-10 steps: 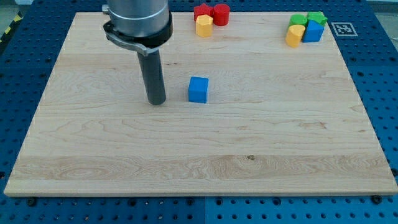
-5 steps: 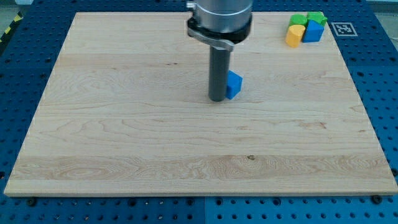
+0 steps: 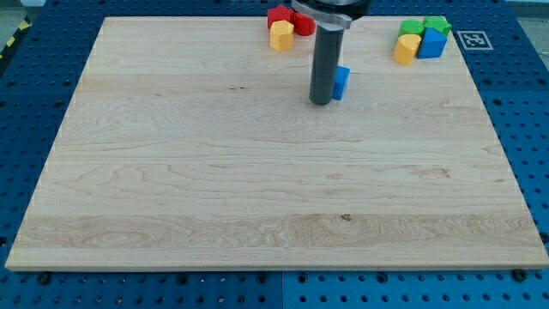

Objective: Push the cube to the bottom of the heart

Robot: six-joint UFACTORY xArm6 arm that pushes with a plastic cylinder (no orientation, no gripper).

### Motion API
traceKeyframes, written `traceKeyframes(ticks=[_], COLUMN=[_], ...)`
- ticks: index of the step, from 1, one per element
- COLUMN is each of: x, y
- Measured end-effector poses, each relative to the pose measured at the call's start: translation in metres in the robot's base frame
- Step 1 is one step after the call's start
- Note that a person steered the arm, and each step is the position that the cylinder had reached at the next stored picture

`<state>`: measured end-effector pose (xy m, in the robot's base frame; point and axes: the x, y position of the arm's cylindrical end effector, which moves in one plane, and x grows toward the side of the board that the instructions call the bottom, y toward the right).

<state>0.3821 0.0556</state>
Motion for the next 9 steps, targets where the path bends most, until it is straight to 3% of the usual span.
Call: traceKeyframes(ticks=[5,6,7,8,9], x=[-0.025,-0.007,-0.002,-0.028,-0.083], y=[0.026,0.053,0.044,-0.004,-0.035])
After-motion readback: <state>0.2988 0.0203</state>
